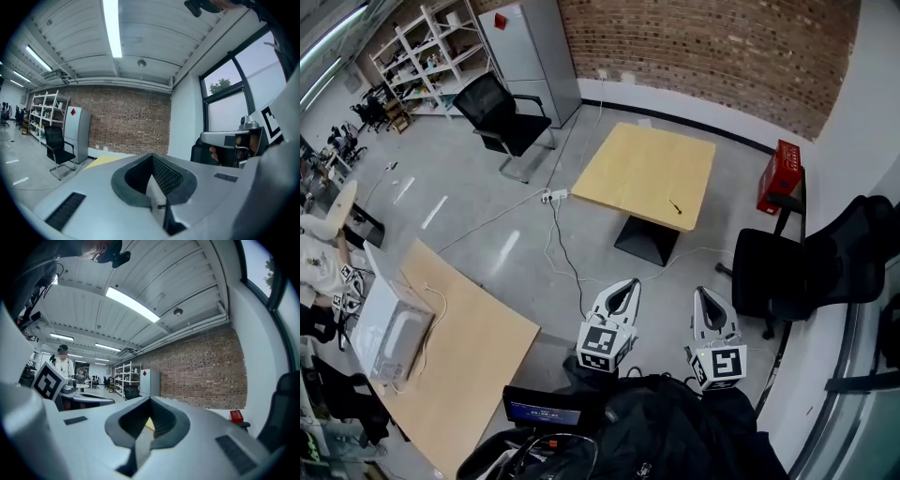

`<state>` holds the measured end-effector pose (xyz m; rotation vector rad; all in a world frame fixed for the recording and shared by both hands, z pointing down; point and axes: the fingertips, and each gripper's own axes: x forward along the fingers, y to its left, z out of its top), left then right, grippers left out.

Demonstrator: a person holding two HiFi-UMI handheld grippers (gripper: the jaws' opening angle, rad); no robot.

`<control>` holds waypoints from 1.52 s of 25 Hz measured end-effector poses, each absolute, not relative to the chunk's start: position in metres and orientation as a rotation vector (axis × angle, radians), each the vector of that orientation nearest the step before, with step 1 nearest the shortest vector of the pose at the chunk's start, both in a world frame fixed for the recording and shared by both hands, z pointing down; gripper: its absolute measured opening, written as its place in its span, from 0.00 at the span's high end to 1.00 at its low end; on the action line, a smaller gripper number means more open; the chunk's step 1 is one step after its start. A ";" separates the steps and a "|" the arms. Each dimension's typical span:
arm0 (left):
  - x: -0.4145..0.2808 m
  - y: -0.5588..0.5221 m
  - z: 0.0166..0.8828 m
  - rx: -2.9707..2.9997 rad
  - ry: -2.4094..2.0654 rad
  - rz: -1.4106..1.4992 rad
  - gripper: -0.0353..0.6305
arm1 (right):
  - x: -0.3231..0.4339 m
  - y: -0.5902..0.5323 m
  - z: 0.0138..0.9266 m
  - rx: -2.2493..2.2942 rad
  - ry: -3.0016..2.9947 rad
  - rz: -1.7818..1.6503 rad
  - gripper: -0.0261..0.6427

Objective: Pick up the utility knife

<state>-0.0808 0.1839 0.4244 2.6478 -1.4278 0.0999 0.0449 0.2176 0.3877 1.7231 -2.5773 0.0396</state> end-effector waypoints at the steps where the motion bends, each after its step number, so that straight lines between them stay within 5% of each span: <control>1: -0.081 0.186 0.428 2.647 -1.410 0.109 0.95 | 0.043 0.219 0.391 1.723 -2.572 0.045 0.96; 38: -0.003 0.022 0.434 2.639 -1.416 0.128 0.95 | 0.103 0.056 0.394 1.634 -2.629 0.045 0.95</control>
